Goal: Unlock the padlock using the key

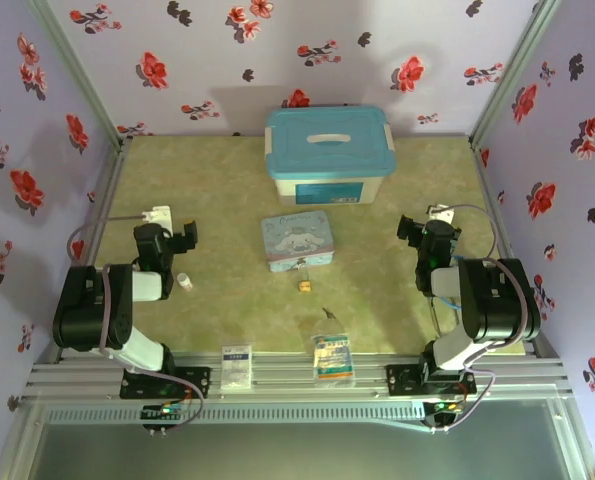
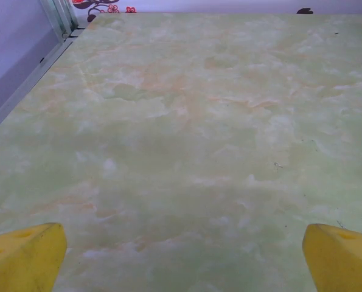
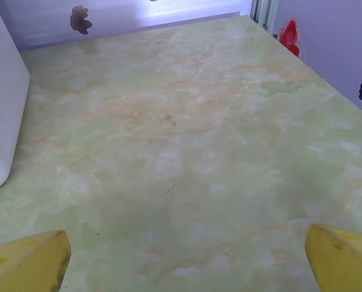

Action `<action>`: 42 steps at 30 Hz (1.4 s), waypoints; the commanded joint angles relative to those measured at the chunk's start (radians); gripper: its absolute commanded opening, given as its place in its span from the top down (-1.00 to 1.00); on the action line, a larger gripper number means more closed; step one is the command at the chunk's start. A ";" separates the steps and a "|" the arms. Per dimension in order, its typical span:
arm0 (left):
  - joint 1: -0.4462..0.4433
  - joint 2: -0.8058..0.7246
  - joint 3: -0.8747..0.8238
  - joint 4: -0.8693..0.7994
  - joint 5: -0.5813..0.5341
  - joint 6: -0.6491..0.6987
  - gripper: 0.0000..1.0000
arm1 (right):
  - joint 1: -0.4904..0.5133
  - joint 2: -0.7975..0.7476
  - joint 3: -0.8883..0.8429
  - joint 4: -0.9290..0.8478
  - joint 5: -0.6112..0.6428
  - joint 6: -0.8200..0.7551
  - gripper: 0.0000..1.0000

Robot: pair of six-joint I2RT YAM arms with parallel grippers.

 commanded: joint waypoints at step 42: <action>0.006 0.000 0.015 0.024 0.022 0.013 -0.99 | -0.004 -0.005 0.006 0.009 -0.062 -0.024 -0.99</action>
